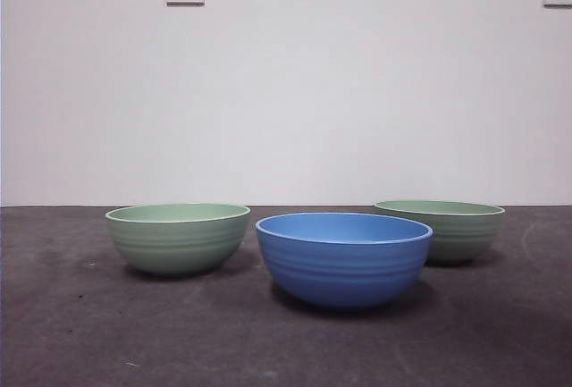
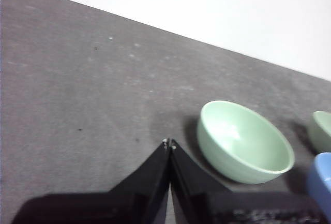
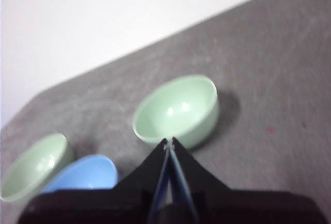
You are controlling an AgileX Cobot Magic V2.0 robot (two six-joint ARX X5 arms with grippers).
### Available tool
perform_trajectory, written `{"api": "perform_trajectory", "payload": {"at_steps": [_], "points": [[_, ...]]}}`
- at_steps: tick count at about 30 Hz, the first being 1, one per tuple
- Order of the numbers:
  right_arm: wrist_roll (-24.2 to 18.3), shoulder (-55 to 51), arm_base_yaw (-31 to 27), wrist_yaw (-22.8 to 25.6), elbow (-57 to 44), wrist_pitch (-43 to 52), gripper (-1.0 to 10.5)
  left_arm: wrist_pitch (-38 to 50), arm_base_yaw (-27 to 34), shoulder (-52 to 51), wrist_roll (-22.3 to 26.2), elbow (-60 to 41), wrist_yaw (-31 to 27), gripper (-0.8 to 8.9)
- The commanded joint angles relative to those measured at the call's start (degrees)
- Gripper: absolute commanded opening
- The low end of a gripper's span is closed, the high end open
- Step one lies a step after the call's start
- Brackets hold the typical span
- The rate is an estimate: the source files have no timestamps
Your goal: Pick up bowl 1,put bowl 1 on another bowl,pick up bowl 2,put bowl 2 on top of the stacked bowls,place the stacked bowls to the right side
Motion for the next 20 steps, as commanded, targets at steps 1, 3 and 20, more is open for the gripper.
{"api": "perform_trajectory", "payload": {"at_steps": [1,3,20], "points": [[0.9,2.9,-0.1,-0.1,3.5,0.3,-0.1,-1.2,0.1,0.4,-1.4,2.6,1.7,-0.07],[0.6,5.9,-0.1,-0.1,6.4,-1.2,-0.1,-2.9,0.1,1.2,-1.4,4.8,3.3,-0.07],[-22.2,35.1,0.4,-16.4,39.8,-34.9,-0.1,-22.6,0.1,24.7,16.4,29.1,22.2,-0.07]]}}
